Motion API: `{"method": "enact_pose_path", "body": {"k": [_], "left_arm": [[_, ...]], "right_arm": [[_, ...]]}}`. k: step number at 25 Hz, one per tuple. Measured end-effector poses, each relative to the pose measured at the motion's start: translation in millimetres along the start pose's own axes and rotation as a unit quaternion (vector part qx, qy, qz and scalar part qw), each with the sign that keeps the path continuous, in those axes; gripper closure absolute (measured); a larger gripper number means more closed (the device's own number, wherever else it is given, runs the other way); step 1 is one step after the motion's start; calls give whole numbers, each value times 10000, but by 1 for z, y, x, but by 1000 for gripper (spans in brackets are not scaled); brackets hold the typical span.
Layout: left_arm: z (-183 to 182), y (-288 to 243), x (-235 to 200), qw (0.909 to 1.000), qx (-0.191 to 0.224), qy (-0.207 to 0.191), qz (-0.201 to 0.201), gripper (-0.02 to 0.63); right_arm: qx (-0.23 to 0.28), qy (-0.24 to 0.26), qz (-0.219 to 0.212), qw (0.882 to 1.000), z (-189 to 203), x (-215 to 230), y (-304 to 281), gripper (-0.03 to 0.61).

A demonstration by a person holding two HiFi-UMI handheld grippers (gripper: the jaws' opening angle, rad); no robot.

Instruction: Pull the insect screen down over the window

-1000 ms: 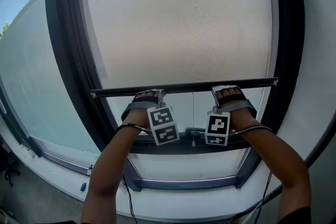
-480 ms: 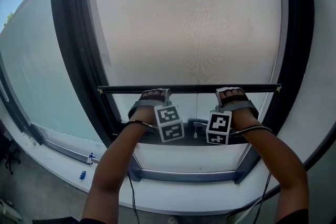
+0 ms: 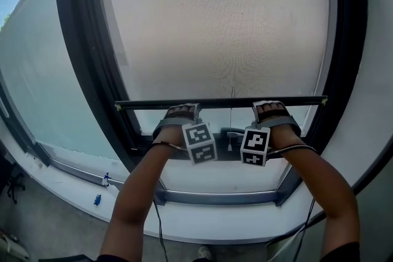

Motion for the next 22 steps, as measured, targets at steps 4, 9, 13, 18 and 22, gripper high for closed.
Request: {"method": "enact_pose_path", "body": {"k": [4, 9, 13, 18, 22], "left_arm": [[5, -10, 15, 9995, 11, 91, 297, 221], [14, -25, 46, 9992, -108, 92, 385, 221], [16, -29, 52, 9989, -66, 195, 411, 221], [20, -36, 68, 9983, -202, 149, 525, 221], [28, -50, 95, 9973, -387, 68, 627, 221]], "right_arm": [[78, -41, -319, 9995, -7, -16, -5, 224], [136, -67, -471, 9988, -21, -44, -15, 224], [129, -141, -511, 9985, -25, -51, -19, 224], [270, -301, -751, 9964, -31, -65, -22, 224], [418, -374, -975, 9937, -42, -89, -31, 224]]}}
Point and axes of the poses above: the fingertips, and each gripper's own axes: y backward along the fingers, x to its right, z out of its underside, the point moved 5 cm from there along y, backward along the fingers, and after that the axes turned 11 degrees about y, right-handed, at the moved point
